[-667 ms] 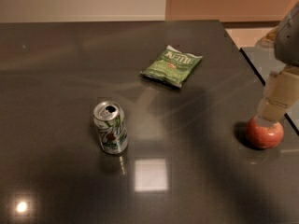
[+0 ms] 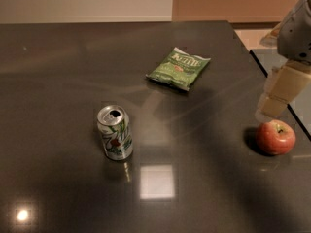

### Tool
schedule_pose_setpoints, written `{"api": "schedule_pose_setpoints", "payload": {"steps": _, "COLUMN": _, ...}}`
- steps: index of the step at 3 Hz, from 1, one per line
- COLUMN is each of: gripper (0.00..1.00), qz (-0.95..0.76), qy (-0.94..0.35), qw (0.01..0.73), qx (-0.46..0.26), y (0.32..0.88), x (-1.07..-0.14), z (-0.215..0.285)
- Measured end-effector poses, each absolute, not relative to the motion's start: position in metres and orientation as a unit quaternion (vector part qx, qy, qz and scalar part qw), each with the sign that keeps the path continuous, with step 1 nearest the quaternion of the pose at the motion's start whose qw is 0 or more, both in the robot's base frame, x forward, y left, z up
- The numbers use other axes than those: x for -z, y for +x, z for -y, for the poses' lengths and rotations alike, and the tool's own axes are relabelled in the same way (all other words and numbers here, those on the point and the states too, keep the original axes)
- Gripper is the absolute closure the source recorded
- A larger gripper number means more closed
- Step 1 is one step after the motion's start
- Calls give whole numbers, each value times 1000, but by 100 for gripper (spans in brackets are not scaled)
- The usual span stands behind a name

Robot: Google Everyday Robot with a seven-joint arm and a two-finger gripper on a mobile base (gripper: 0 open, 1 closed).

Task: Move green jalapeno chip bag near 7up can

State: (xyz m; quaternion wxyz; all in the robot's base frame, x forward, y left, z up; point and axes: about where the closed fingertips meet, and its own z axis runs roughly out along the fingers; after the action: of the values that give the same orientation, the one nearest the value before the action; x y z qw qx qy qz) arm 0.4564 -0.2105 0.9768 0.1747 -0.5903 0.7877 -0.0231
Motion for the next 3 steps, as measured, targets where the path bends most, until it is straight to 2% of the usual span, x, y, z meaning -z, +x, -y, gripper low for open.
{"api": "schedule_pose_setpoints", "payload": {"steps": 3, "gripper": 0, "qz": -799, "qy": -565, "qw": 206, "qx": -16, "y": 540, "x": -944, "z": 172}}
